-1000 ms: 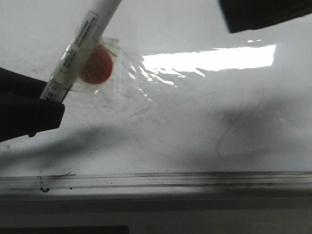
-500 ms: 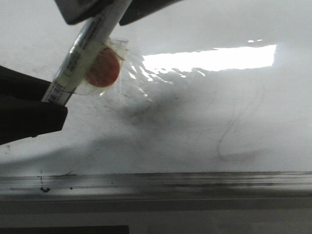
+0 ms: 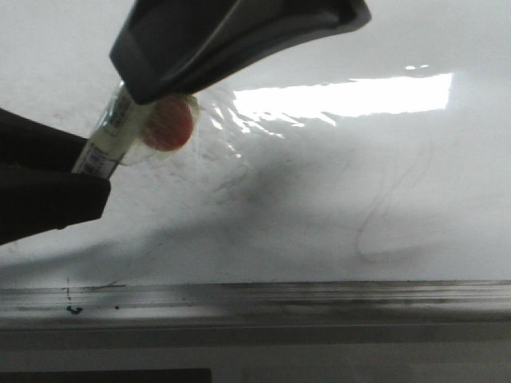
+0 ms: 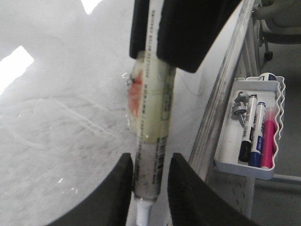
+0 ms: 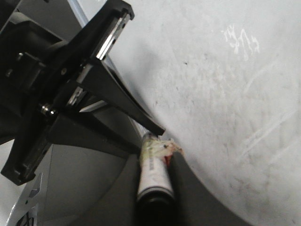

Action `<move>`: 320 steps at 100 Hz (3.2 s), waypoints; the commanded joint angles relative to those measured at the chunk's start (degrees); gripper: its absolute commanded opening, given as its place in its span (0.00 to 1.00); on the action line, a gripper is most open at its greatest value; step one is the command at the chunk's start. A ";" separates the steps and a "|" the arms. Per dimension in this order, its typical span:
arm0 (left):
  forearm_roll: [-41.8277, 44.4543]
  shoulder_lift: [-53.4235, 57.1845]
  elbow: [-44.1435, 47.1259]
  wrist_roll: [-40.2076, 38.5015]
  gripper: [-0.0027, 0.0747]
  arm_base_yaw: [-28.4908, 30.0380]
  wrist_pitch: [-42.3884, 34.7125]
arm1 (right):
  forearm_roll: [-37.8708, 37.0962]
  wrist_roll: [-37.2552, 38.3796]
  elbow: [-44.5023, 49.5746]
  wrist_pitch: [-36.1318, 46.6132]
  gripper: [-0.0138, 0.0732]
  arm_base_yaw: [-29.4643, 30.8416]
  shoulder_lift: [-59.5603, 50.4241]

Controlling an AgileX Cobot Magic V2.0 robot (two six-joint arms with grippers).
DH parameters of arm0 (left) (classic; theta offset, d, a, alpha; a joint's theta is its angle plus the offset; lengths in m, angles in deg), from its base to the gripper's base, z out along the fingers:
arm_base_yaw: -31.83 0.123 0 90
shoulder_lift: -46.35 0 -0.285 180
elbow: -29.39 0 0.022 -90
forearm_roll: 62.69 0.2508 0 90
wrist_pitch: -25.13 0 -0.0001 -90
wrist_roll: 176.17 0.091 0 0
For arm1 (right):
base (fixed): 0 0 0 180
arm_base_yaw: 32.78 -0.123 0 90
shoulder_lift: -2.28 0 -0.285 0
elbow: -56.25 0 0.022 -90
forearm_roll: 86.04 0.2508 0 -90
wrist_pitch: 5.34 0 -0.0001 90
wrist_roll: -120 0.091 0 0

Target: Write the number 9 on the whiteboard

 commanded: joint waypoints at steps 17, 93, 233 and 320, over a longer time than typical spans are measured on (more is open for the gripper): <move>-5.20 4.98 -1.71 -1.09 0.35 -0.02 -1.36 | 0.07 -0.43 -1.98 4.23 0.08 0.45 -3.87; -21.06 26.54 -2.25 -1.09 0.35 -0.02 14.89 | -0.73 2.64 -15.44 -4.51 0.09 16.89 -4.43; -19.44 16.80 -2.15 -1.09 0.35 -2.25 10.35 | -1.86 6.12 -14.67 -15.58 0.09 8.87 2.64; -15.19 -2.79 -3.31 -1.09 0.32 -3.41 -10.95 | -0.47 8.53 -14.67 -12.86 0.09 3.09 2.97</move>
